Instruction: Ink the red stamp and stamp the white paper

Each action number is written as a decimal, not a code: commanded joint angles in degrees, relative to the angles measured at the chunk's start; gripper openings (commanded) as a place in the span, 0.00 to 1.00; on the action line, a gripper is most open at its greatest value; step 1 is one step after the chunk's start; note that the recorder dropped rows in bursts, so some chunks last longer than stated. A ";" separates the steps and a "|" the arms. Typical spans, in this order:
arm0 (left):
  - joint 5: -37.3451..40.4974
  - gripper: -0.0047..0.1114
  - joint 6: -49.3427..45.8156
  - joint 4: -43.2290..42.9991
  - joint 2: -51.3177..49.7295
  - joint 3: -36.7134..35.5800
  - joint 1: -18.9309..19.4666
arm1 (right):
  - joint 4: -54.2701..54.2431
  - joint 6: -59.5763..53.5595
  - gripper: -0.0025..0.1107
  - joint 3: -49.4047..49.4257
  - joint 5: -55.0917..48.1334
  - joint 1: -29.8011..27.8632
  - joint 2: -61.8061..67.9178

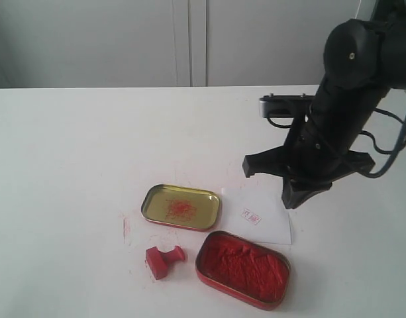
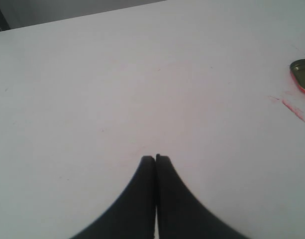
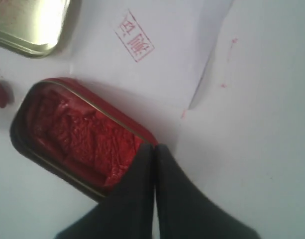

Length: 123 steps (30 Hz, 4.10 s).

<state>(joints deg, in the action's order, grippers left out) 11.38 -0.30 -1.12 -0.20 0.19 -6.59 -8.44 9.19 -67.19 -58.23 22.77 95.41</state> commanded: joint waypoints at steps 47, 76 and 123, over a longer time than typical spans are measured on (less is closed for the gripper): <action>-0.24 0.04 -0.16 0.16 0.20 -0.19 0.14 | 4.25 -12.05 0.02 20.78 3.89 -21.93 -31.53; -0.24 0.04 -0.16 0.16 0.20 -0.19 0.14 | 5.63 -11.80 0.02 24.66 6.14 -21.93 -56.36; -0.24 0.04 -0.16 0.16 0.20 -0.19 0.14 | 6.10 -11.80 0.02 39.92 20.58 -21.93 -83.98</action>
<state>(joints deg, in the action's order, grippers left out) 11.38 -0.30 -1.12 -0.20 0.19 -6.59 -2.71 -2.11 -27.57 -38.54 1.18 11.59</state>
